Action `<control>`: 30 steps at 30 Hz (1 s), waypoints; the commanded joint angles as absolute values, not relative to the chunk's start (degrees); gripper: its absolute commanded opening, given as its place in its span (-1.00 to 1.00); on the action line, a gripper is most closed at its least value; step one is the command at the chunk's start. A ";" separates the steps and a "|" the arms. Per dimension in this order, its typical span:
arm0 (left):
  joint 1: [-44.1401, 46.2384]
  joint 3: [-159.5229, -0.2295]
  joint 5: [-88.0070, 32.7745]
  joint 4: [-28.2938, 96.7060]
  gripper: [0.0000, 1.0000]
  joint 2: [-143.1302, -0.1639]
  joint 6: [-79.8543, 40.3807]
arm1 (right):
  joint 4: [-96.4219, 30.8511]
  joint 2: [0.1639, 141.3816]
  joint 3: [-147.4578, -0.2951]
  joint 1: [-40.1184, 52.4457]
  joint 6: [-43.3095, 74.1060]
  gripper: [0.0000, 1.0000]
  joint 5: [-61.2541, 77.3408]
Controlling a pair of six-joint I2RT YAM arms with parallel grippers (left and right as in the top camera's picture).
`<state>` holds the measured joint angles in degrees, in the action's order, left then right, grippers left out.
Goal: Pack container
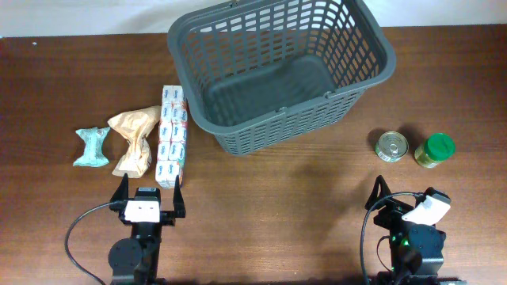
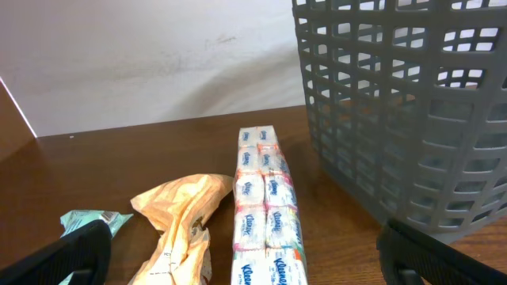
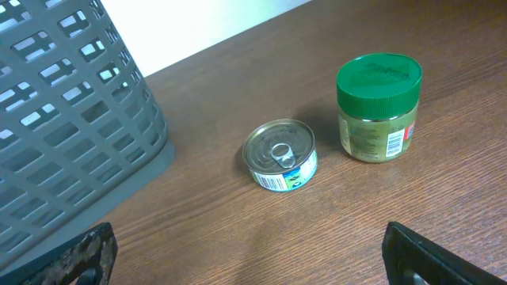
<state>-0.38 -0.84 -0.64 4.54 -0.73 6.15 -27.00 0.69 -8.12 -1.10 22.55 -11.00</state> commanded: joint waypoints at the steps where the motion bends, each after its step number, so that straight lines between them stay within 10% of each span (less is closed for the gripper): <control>1: -0.14 -0.51 -1.10 4.62 0.98 -0.30 5.82 | -27.20 0.21 -7.70 -0.71 23.00 0.98 -10.92; 30: -0.14 -0.54 -2.57 4.60 0.98 -1.19 4.45 | -27.66 0.21 -7.73 -0.71 23.00 0.98 -0.05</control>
<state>-0.38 -0.84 -0.67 4.54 -0.73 6.15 -27.14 0.69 -8.12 -1.10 22.52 -9.67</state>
